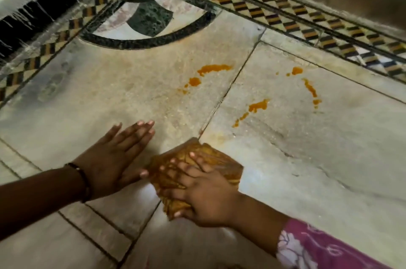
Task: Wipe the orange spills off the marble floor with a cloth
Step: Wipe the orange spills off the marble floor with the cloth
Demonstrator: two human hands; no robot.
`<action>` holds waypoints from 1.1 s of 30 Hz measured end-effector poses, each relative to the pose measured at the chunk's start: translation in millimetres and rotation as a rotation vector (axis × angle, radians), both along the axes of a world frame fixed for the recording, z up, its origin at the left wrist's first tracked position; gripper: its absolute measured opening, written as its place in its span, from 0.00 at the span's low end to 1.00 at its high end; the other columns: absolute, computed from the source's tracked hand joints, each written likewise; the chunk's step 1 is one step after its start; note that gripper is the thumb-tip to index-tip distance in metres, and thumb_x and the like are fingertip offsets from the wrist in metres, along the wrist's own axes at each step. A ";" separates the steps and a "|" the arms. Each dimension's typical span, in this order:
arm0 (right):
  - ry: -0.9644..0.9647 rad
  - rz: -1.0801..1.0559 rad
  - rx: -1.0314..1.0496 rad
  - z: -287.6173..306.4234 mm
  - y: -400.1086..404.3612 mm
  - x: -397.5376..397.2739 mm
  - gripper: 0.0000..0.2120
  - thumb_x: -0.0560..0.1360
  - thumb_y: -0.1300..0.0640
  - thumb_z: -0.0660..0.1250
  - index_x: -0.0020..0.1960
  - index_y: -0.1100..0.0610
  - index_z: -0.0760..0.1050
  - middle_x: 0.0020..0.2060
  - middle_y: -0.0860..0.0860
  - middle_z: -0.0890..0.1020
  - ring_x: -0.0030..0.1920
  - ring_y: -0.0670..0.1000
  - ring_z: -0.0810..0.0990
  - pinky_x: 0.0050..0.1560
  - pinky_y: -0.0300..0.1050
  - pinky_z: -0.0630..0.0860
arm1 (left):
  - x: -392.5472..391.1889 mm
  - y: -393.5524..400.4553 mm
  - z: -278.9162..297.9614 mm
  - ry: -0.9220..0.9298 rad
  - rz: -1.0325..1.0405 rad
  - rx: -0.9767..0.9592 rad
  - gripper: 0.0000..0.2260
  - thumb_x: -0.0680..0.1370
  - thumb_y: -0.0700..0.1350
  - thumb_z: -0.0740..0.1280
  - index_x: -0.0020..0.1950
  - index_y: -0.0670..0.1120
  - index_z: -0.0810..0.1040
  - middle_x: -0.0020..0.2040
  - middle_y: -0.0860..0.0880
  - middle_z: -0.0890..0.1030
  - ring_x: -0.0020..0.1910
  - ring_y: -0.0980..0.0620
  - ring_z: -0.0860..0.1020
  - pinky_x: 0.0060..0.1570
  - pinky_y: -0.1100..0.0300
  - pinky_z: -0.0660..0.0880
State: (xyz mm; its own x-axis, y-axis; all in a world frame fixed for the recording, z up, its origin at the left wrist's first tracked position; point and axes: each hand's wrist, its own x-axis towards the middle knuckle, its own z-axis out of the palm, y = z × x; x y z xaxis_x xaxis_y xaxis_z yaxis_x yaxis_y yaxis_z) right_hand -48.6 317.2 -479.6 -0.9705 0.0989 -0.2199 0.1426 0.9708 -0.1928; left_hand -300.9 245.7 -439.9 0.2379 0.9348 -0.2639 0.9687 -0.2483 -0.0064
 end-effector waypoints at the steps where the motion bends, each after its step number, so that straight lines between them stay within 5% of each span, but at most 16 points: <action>1: -0.031 -0.015 -0.007 1.0 0.1 4.2 0.25 0.73 0.36 0.53 0.65 0.42 0.73 0.69 0.49 0.72 0.71 0.54 0.67 0.71 0.62 0.53 | 14.5 8.0 -7.2 -0.029 0.052 0.021 0.35 0.79 0.65 0.44 0.75 0.41 0.59 0.75 0.41 0.61 0.74 0.47 0.55 0.70 0.51 0.46; 6: -0.021 -0.158 -0.013 -4.6 39.6 80.4 0.26 0.75 0.39 0.54 0.71 0.45 0.67 0.70 0.50 0.70 0.71 0.54 0.67 0.70 0.56 0.54 | 63.8 29.2 -46.1 -0.216 0.471 0.093 0.39 0.75 0.68 0.41 0.78 0.43 0.47 0.77 0.49 0.42 0.76 0.52 0.42 0.72 0.47 0.40; 11: -0.010 -0.024 0.059 2.4 52.3 109.4 0.26 0.75 0.40 0.56 0.72 0.46 0.67 0.71 0.53 0.69 0.71 0.58 0.67 0.69 0.59 0.56 | 78.9 18.3 -67.0 -0.217 0.553 0.162 0.37 0.77 0.65 0.40 0.77 0.41 0.49 0.78 0.45 0.47 0.77 0.49 0.45 0.72 0.49 0.38; 15: 0.056 0.062 0.046 -2.0 77.2 33.7 0.27 0.76 0.37 0.52 0.71 0.44 0.67 0.74 0.54 0.64 0.73 0.59 0.62 0.72 0.57 0.51 | 82.5 19.1 -66.1 -0.339 0.755 0.270 0.37 0.78 0.65 0.40 0.77 0.40 0.47 0.78 0.43 0.45 0.77 0.46 0.46 0.73 0.49 0.39; 21: 0.019 -0.195 0.070 -6.9 93.8 -87.4 0.31 0.76 0.33 0.51 0.76 0.42 0.53 0.78 0.53 0.49 0.77 0.56 0.46 0.74 0.57 0.41 | 82.0 16.3 -68.1 -0.369 0.781 0.276 0.36 0.78 0.64 0.40 0.77 0.39 0.49 0.77 0.41 0.48 0.76 0.46 0.49 0.73 0.48 0.44; 29: -0.008 -0.182 0.038 -3.6 60.0 98.7 0.31 0.76 0.35 0.54 0.75 0.46 0.59 0.75 0.52 0.62 0.75 0.54 0.59 0.72 0.58 0.54 | 85.5 19.5 -68.5 -0.282 0.725 0.226 0.35 0.79 0.63 0.39 0.77 0.40 0.48 0.78 0.42 0.50 0.77 0.47 0.50 0.73 0.43 0.46; 33: -0.081 -0.130 0.061 4.7 70.2 156.9 0.30 0.76 0.36 0.52 0.74 0.47 0.61 0.73 0.53 0.66 0.74 0.55 0.60 0.72 0.57 0.53 | 85.5 19.3 -68.0 -0.262 0.711 0.209 0.35 0.79 0.63 0.39 0.77 0.40 0.53 0.78 0.42 0.52 0.77 0.46 0.51 0.74 0.46 0.43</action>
